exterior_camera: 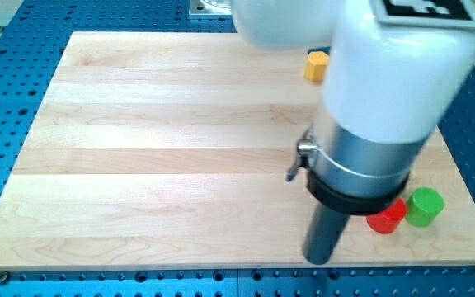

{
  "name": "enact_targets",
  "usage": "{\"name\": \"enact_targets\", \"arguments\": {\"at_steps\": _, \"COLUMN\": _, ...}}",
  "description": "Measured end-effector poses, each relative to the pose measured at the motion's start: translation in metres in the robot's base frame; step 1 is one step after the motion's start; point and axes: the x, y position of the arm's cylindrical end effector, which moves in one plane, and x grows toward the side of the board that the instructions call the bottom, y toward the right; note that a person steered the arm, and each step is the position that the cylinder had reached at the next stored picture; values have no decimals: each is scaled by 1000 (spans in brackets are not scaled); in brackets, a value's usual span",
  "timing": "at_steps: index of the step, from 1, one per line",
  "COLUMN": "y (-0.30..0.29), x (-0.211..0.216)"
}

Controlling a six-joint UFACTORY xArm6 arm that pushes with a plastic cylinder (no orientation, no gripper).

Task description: Separate the red blocks from green blocks

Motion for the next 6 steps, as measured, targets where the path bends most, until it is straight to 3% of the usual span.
{"name": "enact_targets", "arguments": {"at_steps": 2, "y": 101, "x": -11}}
{"name": "enact_targets", "arguments": {"at_steps": 4, "y": 50, "x": -68}}
{"name": "enact_targets", "arguments": {"at_steps": 6, "y": -4, "x": -85}}
